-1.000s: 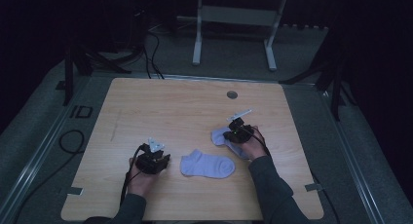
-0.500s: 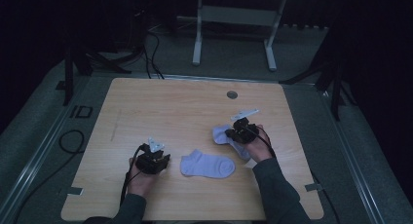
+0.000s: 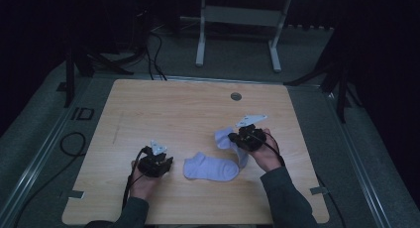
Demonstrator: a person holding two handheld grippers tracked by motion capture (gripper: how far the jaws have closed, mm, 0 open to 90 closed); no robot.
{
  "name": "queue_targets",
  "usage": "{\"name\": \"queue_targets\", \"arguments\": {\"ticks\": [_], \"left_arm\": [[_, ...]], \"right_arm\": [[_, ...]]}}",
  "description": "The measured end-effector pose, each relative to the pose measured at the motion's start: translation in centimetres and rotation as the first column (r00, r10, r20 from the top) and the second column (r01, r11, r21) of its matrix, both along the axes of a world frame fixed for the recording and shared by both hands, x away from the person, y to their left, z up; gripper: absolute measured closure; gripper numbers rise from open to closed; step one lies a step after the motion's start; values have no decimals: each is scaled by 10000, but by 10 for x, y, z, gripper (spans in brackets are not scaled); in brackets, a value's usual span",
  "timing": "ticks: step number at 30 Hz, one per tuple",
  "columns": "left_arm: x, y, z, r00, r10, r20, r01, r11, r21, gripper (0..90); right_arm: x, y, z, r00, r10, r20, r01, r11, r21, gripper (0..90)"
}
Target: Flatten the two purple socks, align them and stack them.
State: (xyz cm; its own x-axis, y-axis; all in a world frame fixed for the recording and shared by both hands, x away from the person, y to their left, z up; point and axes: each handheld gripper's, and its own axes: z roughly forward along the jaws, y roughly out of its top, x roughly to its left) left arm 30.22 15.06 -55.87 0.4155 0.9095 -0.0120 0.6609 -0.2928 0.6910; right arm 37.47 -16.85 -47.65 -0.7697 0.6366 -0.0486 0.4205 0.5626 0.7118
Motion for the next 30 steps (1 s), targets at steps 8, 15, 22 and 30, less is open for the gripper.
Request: {"name": "queue_targets", "arguments": {"ticks": [8, 15, 22, 30], "left_arm": [[0, 0, 0, 10000, 8, 17, -8, 10000, -14, 669], [0, 0, 0, 10000, 4, 9, -4, 10000, -29, 667], [0, 0, 0, 10000, 27, -27, -27, 10000, -14, 679], [-6, -1, 6, 10000, -81, 31, 81, 9999, -146, 684]], "right_arm": [[-18, 4, 14, 9966, 607, 556, -617, 9979, 171, 876], [-34, 14, 20, 9881, 1267, 876, -1285, 9916, 151, 875], [-40, 25, 9, 9834, 1667, 712, -1666, 9860, -78, 876], [-43, 33, -3, 9789, 1981, 493, -1977, 9802, -132, 875]]}}
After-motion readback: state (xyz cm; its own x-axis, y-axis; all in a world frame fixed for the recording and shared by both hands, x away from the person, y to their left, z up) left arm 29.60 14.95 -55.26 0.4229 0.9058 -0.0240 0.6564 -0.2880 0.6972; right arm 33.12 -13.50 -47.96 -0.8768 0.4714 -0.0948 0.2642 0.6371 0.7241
